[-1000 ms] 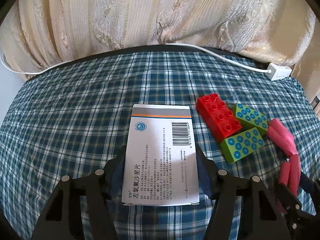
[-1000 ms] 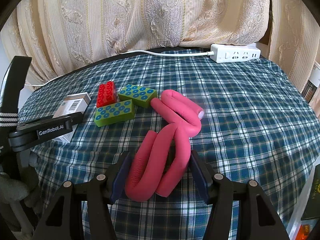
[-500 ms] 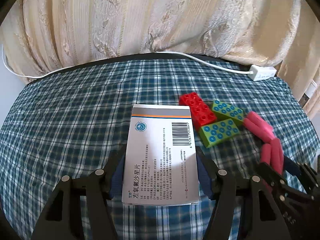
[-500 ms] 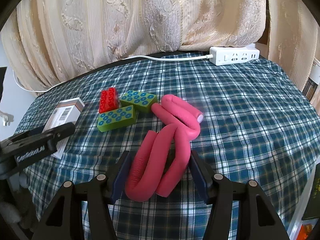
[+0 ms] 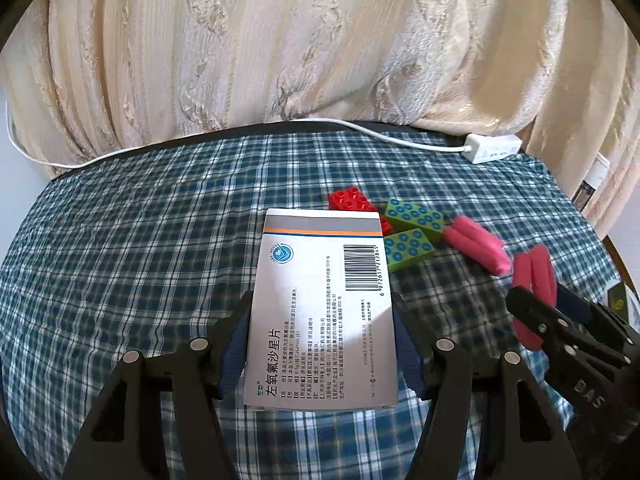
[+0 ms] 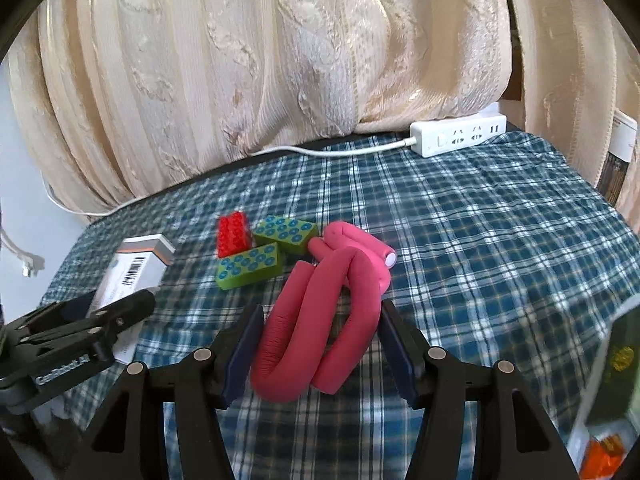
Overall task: Organize objects
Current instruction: 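Carry the medicine box and pink foam tube over to the clear bowl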
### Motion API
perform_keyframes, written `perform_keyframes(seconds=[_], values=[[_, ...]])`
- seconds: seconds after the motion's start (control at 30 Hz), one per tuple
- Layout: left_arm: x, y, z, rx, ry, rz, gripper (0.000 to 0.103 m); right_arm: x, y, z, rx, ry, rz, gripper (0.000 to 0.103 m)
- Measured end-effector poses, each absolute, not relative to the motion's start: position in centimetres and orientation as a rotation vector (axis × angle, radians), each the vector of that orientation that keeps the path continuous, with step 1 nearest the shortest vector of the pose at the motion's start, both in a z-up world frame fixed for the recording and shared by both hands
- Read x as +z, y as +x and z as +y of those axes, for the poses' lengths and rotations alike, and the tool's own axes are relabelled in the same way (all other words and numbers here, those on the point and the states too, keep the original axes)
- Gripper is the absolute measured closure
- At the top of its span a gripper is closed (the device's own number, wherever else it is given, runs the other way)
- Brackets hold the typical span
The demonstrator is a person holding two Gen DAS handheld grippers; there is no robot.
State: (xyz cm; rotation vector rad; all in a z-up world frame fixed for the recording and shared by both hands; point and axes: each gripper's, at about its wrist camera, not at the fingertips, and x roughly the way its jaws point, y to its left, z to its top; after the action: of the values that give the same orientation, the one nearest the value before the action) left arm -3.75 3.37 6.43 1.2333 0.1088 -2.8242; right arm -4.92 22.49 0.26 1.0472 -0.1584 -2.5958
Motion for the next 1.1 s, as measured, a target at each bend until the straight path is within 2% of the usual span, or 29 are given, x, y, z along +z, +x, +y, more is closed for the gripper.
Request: perform_keyframes(seconds=[0.5, 1.1], values=[[7.4, -2.6, 8.0, -2.952, 1.262, 0.038, 0.039, 3.5, 0.9, 28.3, -2.707, 0.963, -0.243, 0.042], [8.6, -1.1, 16.3, -3.122, 1.347, -0.127, 0.039, 3.2, 6.3, 40.5, -2.953, 1.005, -0.419, 0.042]])
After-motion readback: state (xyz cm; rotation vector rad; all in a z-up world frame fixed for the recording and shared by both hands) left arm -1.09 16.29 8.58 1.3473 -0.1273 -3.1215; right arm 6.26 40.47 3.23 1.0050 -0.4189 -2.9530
